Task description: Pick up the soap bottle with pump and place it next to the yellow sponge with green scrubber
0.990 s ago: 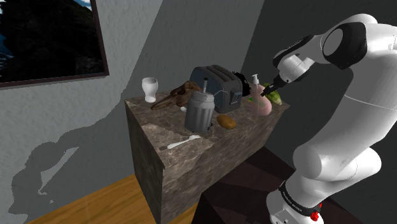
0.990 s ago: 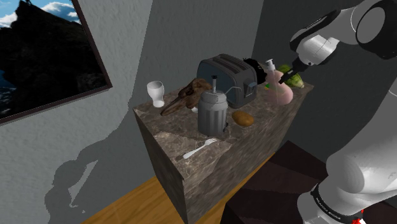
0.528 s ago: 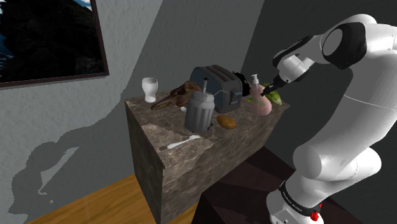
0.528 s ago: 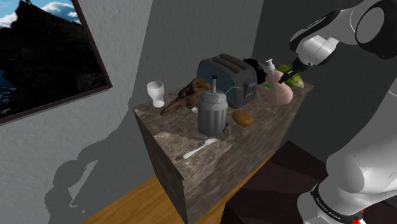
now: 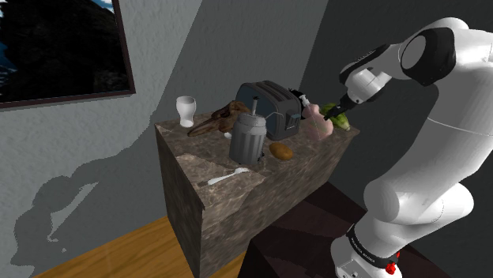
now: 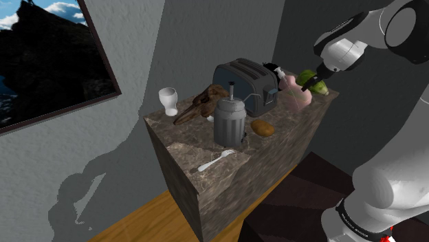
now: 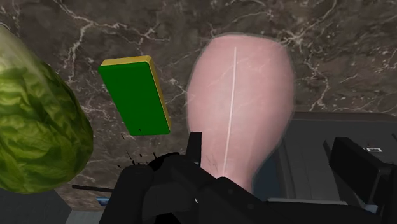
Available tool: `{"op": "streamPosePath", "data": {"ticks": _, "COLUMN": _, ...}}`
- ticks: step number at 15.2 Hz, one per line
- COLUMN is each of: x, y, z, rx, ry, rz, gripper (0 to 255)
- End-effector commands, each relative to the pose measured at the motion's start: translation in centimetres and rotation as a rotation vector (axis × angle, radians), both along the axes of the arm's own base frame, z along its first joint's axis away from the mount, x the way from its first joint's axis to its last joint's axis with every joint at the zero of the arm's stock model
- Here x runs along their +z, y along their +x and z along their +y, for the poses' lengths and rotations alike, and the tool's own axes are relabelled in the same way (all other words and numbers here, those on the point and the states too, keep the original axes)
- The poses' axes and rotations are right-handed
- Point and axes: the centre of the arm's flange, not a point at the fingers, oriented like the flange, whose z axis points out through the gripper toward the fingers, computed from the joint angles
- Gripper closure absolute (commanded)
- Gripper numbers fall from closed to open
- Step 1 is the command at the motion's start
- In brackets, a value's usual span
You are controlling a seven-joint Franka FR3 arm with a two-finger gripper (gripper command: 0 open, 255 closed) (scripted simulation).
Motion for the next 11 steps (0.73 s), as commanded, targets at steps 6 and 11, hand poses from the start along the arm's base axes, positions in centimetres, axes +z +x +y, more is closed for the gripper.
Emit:
{"op": "streamPosePath", "data": {"ticks": 6, "x": 4.0, "y": -1.7, "z": 0.0, "rx": 0.0, "ry": 0.0, "rz": 0.0, "gripper": 0}}
{"op": "streamPosePath", "data": {"ticks": 11, "x": 4.0, "y": -1.7, "z": 0.0, "rx": 0.0, "ry": 0.0, "rz": 0.0, "gripper": 0}}
